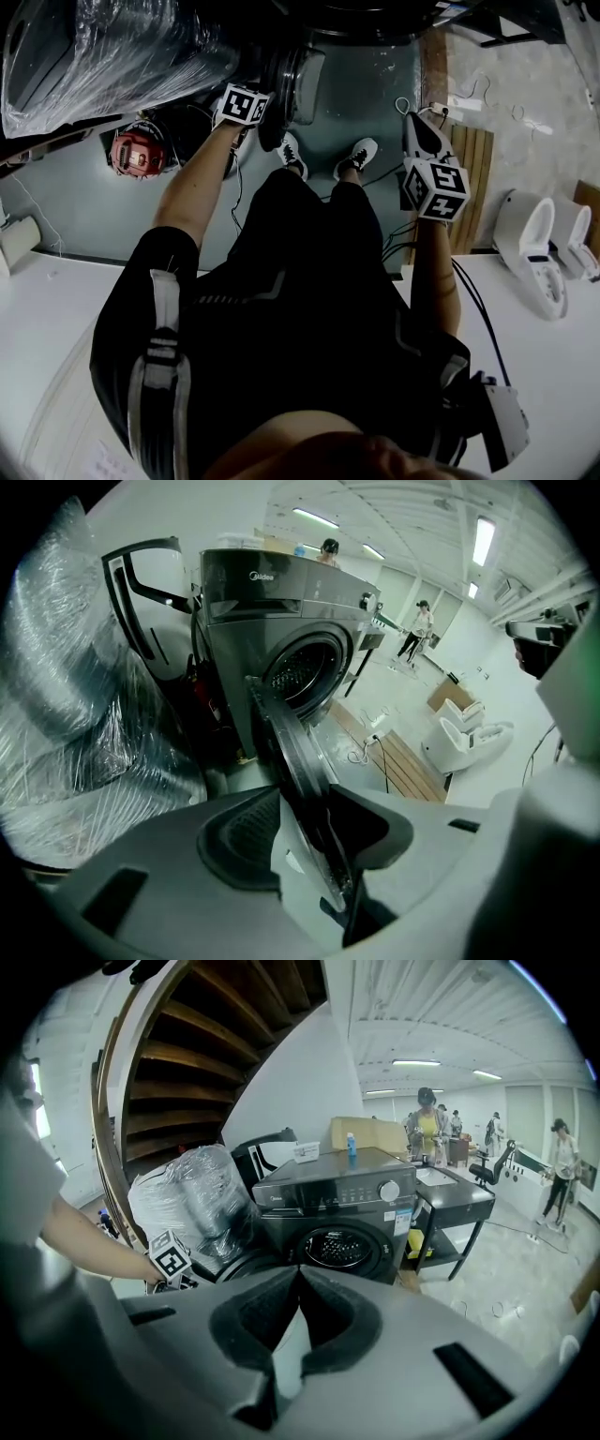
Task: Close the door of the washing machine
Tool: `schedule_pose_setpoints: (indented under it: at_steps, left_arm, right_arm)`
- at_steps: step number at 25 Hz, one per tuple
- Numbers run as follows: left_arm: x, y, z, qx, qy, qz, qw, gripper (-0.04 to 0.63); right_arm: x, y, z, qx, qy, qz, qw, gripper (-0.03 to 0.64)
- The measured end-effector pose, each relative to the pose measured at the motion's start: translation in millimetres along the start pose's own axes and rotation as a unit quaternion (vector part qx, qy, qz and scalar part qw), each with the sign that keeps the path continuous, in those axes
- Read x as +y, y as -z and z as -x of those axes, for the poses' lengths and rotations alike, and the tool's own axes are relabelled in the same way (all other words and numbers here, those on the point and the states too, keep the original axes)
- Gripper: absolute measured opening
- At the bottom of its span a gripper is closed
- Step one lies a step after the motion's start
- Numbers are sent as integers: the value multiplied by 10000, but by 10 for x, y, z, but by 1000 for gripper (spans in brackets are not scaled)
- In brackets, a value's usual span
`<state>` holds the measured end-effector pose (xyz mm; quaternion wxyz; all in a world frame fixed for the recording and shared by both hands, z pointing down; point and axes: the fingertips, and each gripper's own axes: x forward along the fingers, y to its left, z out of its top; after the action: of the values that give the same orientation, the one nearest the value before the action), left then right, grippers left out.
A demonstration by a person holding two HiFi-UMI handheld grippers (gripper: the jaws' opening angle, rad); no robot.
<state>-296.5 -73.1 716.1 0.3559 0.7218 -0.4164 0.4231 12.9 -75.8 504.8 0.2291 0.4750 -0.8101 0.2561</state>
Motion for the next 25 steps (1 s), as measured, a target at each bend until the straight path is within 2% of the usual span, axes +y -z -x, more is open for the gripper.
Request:
schedule_pose_setpoints:
  at_steps: [11, 25]
  left_arm:
    - [-528, -264, -222, 224, 117, 162, 9995, 175]
    - [-1031, -686, -444, 270, 59, 786, 9965, 187]
  right_arm:
    - [-559, 102, 227, -106, 200, -373, 9990, 5]
    - [-1208, 190, 295, -96, 311, -657, 9973, 6]
